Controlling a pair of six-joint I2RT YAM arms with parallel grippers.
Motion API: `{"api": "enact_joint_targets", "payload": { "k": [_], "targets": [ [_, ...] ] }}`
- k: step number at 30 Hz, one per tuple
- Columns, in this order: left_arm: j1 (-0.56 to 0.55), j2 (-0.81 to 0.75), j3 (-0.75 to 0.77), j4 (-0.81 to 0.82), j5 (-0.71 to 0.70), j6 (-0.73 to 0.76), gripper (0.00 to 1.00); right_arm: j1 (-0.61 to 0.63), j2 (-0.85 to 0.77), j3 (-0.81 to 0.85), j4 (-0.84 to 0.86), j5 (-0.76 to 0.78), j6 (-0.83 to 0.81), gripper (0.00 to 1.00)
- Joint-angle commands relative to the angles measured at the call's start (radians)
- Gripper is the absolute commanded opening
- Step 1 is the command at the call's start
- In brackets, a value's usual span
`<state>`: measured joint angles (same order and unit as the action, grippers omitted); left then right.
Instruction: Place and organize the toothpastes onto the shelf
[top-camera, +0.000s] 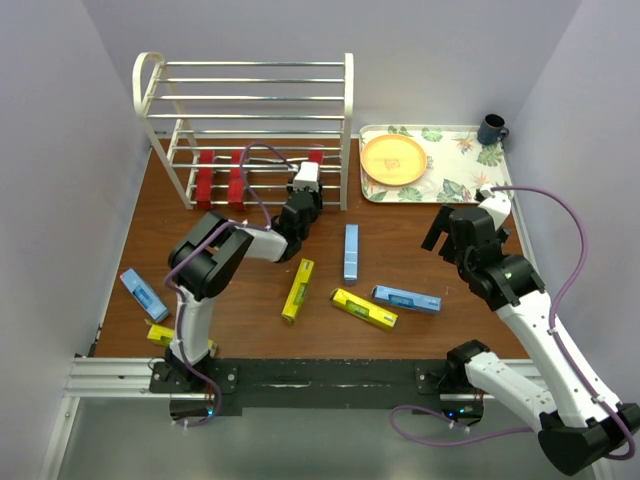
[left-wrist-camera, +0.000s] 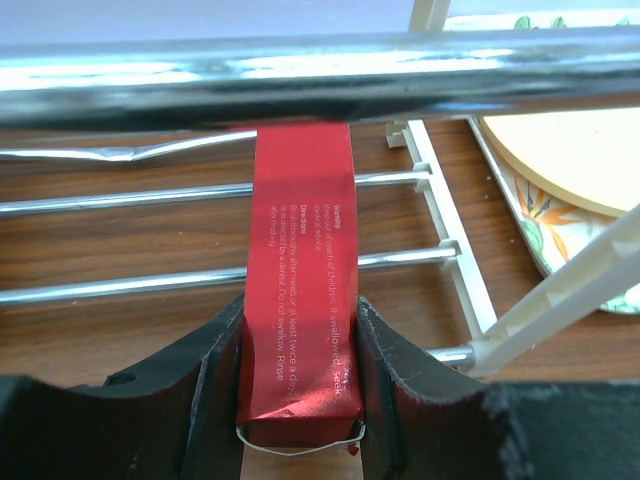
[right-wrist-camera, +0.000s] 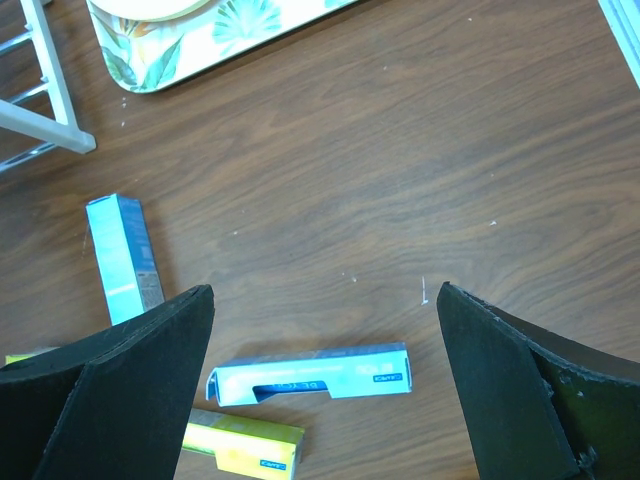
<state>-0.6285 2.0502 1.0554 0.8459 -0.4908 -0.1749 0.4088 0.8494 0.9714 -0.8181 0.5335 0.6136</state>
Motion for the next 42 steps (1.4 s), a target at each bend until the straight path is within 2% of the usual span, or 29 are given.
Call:
{"api": "enact_joint_targets", "payload": {
  "k": [1,7,11,22,26,31,37,42],
  "targets": [
    [0.004,0.037,0.084,0.136,-0.043,-0.04,0.43,-0.005,-0.009,-0.004,0.007,0.034,-0.037,0.99],
    [0.006,0.067,0.098,0.121,-0.035,-0.083,0.47,-0.007,-0.006,0.0,0.007,0.034,-0.04,0.99],
    [0.004,0.079,0.101,0.114,-0.034,-0.09,0.55,-0.005,-0.006,0.0,0.008,0.034,-0.038,0.98],
    [0.004,0.073,0.103,0.088,-0.02,-0.113,0.65,-0.005,-0.01,0.0,0.0,0.026,-0.031,0.99],
    [0.006,0.027,0.078,0.084,-0.015,-0.124,0.83,-0.005,-0.012,0.001,-0.001,0.025,-0.031,0.99],
    [0.004,-0.051,0.006,0.081,-0.011,-0.141,0.95,-0.005,-0.016,0.0,0.0,0.014,-0.025,0.99],
    [0.006,-0.177,-0.078,0.052,-0.012,-0.155,1.0,-0.005,-0.024,-0.003,0.002,-0.001,-0.017,0.99],
    [0.006,-0.309,-0.152,-0.073,-0.025,-0.238,1.0,-0.005,-0.032,-0.007,0.005,-0.012,-0.005,0.99]
  ]
}}
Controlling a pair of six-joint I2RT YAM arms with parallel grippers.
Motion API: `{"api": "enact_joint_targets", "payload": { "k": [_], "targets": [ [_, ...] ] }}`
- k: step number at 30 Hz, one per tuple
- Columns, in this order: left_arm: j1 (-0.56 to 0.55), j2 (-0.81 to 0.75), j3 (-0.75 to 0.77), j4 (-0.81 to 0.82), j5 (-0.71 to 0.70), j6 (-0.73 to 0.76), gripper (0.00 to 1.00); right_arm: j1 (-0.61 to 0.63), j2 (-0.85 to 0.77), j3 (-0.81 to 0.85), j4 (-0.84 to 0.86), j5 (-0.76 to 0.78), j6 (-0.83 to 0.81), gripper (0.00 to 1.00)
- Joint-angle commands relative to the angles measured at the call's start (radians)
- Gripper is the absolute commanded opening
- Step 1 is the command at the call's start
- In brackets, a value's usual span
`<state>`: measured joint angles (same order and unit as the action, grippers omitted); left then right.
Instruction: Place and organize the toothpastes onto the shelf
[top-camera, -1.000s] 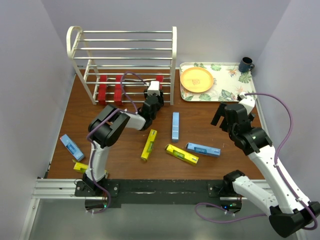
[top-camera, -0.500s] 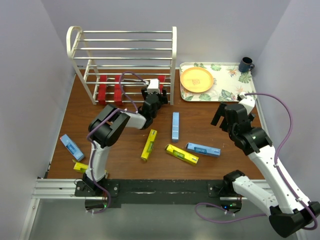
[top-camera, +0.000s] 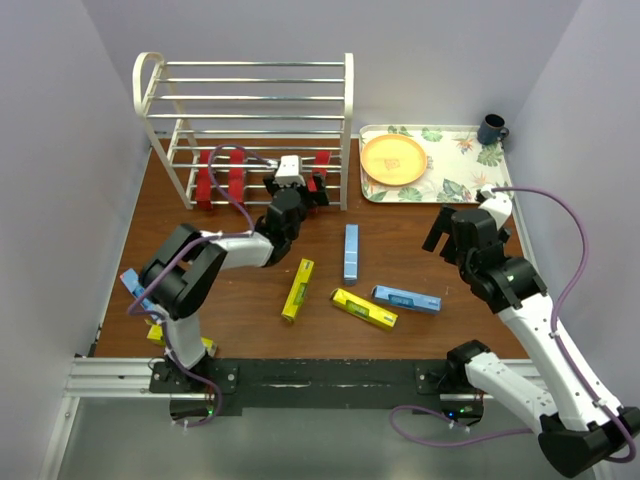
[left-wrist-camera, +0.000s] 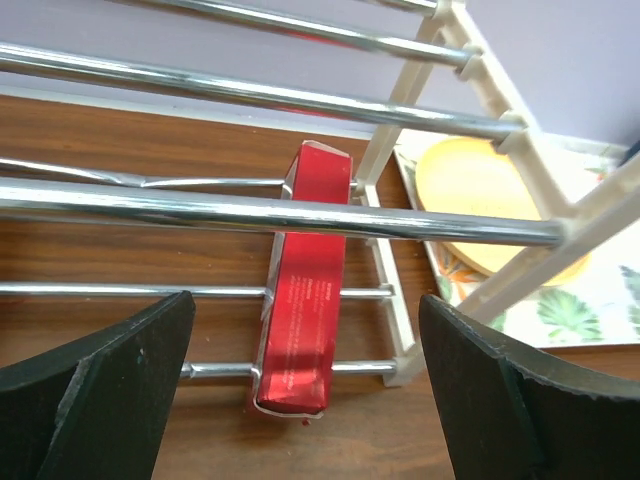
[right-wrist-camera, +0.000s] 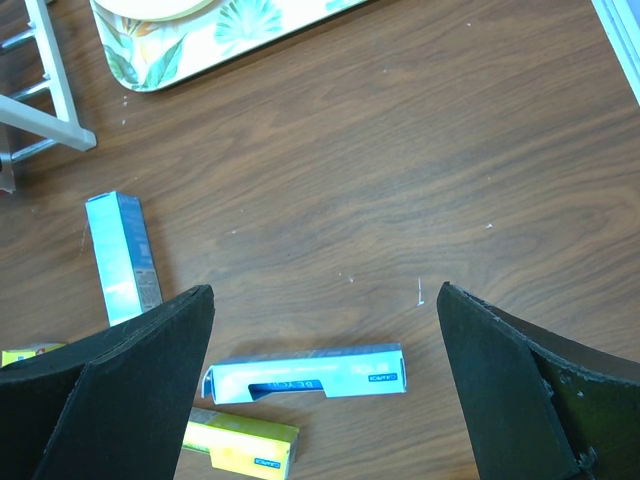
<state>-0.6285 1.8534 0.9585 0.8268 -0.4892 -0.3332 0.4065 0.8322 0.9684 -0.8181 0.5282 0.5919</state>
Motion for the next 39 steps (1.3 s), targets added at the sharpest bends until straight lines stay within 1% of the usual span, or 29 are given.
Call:
{"api": "enact_joint_targets", "payload": {
  "k": [1,2,3,7,8,10,11,14,18,28,39],
  "targets": [
    [0.006,-0.134,-0.07,-0.075,-0.032,-0.116,0.98,-0.003,-0.016,-0.004,0.005,-0.007,0.017,0.99],
    [0.006,-0.172,-0.082,-0.101,-0.044,-0.134,0.98,-0.003,-0.019,-0.005,0.005,-0.005,0.019,0.99],
    [0.004,-0.189,-0.104,-0.164,-0.057,-0.154,0.98,-0.002,-0.024,-0.007,0.004,-0.007,0.022,0.98],
    [0.004,-0.246,-0.125,-0.348,-0.094,-0.301,0.98,-0.003,-0.03,-0.014,0.007,-0.007,0.026,0.99],
    [0.006,-0.247,-0.124,-0.415,-0.094,-0.328,0.98,-0.003,-0.031,-0.017,0.008,-0.01,0.029,0.99],
    [0.006,-0.24,-0.119,-0.466,-0.094,-0.392,0.98,-0.003,-0.031,-0.019,0.01,-0.011,0.028,0.99],
    [0.004,-0.232,-0.104,-0.521,-0.094,-0.418,0.98,-0.002,-0.031,-0.02,0.013,-0.013,0.028,0.99],
    [0.007,-0.194,-0.069,-0.589,-0.081,-0.484,0.98,-0.003,-0.027,-0.019,0.016,-0.016,0.025,0.99],
    [0.029,-0.139,-0.018,-0.638,-0.051,-0.541,0.98,-0.003,-0.027,-0.014,0.014,-0.014,0.022,0.99],
    [0.052,-0.016,0.104,-0.653,-0.026,-0.52,0.98,-0.003,-0.036,-0.019,0.01,0.001,0.013,0.98],
    [0.05,0.029,0.167,-0.646,0.011,-0.498,0.98,-0.002,-0.042,-0.023,0.008,0.006,0.013,0.99]
  ]
}}
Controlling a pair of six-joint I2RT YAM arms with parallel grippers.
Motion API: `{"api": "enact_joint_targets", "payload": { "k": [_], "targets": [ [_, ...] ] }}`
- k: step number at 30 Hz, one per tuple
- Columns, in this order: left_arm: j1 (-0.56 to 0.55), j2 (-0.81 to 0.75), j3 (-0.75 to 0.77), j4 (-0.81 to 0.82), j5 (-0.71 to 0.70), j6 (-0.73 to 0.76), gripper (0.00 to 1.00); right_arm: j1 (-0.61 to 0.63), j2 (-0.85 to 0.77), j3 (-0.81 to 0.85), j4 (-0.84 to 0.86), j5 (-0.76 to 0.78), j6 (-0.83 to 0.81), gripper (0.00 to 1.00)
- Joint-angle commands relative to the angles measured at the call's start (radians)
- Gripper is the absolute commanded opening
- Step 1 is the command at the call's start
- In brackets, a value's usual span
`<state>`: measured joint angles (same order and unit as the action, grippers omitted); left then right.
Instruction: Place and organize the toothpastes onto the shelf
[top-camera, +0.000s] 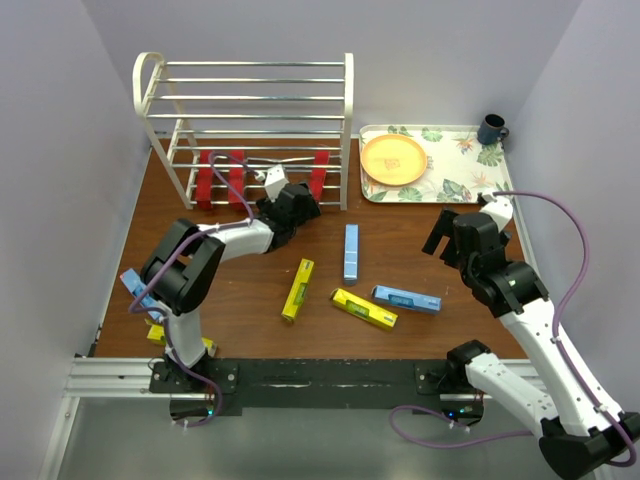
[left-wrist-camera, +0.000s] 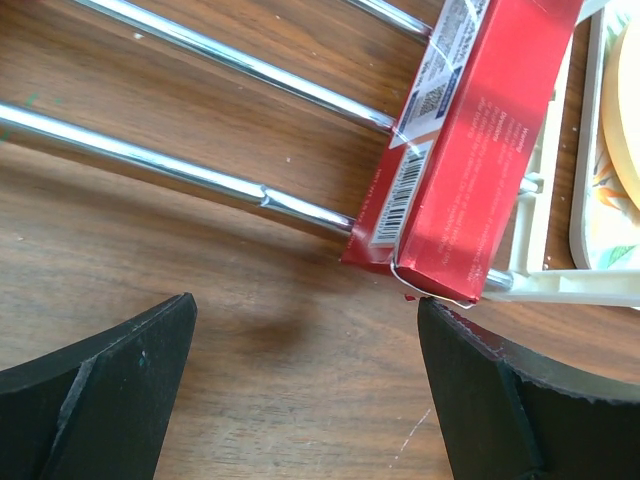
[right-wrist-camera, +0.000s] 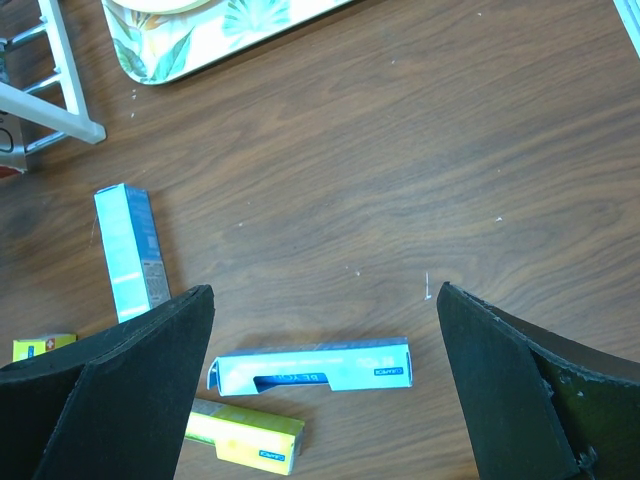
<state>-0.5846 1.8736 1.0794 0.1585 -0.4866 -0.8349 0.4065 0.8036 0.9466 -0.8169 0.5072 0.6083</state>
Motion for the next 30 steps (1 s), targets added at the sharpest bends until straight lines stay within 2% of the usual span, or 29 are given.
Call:
{"api": "enact_joint_targets", "payload": {
  "k": [1,20,26,30],
  "targets": [
    [0.006,0.01,0.05,0.024,0.009,0.006,0.98,-0.003,-0.014,-0.002,0.007,0.028,-0.002,0.99],
    [0.008,0.033,0.085,0.044,0.059,0.022,0.98,-0.002,-0.021,0.003,-0.001,0.025,0.004,0.99],
    [0.006,0.003,0.073,0.009,0.052,0.016,0.98,-0.003,-0.02,0.004,-0.001,0.016,0.002,0.99],
    [0.008,-0.075,0.027,-0.007,0.06,0.023,0.99,-0.003,-0.015,0.006,0.005,-0.001,-0.015,0.99]
  ]
}}
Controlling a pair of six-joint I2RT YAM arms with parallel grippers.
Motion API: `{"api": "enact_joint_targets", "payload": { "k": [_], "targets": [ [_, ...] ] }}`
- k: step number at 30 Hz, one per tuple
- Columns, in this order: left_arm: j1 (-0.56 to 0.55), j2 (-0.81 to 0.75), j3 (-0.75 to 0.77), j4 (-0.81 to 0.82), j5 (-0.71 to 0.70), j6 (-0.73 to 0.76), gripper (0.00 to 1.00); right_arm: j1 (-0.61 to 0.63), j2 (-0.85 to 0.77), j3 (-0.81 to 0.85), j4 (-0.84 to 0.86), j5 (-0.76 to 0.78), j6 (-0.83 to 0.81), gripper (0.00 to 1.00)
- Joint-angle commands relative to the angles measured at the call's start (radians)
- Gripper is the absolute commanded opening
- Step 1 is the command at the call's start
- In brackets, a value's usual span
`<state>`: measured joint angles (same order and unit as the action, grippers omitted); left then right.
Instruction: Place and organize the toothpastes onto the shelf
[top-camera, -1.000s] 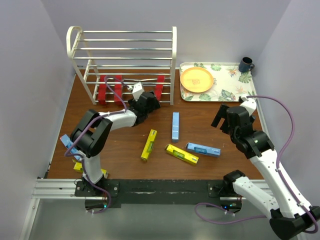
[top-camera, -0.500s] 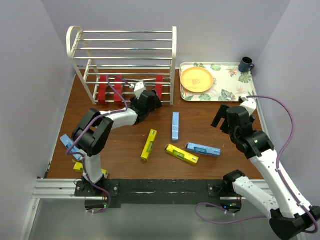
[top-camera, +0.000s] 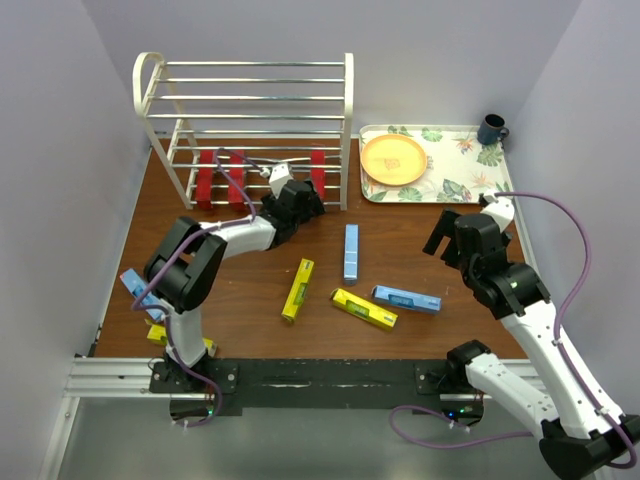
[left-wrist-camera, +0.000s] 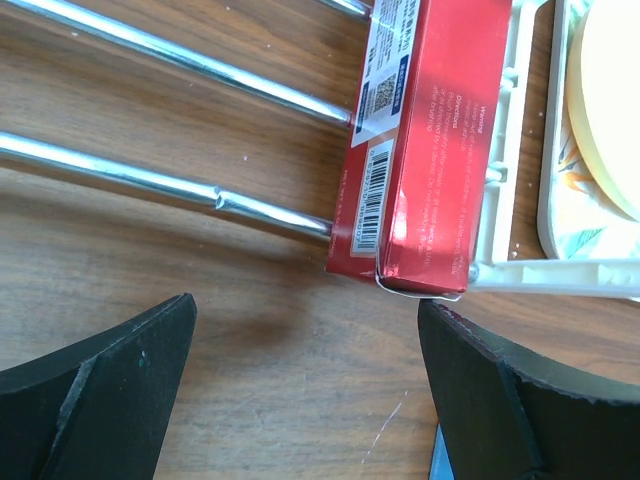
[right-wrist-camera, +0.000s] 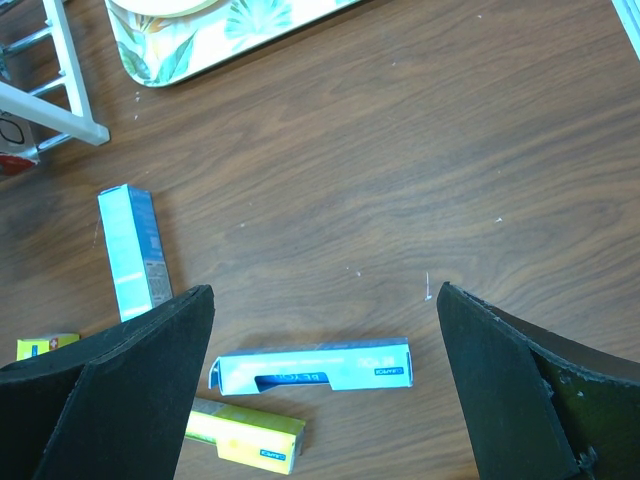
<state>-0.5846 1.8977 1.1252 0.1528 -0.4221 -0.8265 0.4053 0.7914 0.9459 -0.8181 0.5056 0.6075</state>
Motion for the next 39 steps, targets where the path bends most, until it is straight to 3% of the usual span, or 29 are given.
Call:
{"api": "enact_joint_targets", "payload": {
  "k": [1,8,17,26,35,39],
  "targets": [
    [0.008,-0.118,-0.045,-0.005,-0.006,0.02,0.99,-0.002,0.003,0.007,0.013,-0.012,-0.015,0.99],
    [0.006,-0.317,-0.182,-0.022,-0.011,0.112,0.99,-0.003,0.052,-0.004,0.062,-0.096,-0.031,0.98],
    [-0.018,-0.606,-0.373,-0.013,0.095,0.334,1.0,-0.002,0.161,-0.016,0.177,-0.246,-0.051,0.98],
    [-0.168,-0.761,-0.504,-0.079,0.178,0.458,1.0,-0.002,0.278,-0.004,0.212,-0.323,-0.011,0.98],
    [-0.276,-0.942,-0.662,-0.251,0.183,0.42,0.99,0.0,0.325,-0.039,0.241,-0.343,0.023,0.97],
    [-0.348,-0.94,-0.685,-0.295,0.157,0.366,0.99,-0.002,0.348,-0.045,0.254,-0.371,0.04,0.97]
  ]
}}
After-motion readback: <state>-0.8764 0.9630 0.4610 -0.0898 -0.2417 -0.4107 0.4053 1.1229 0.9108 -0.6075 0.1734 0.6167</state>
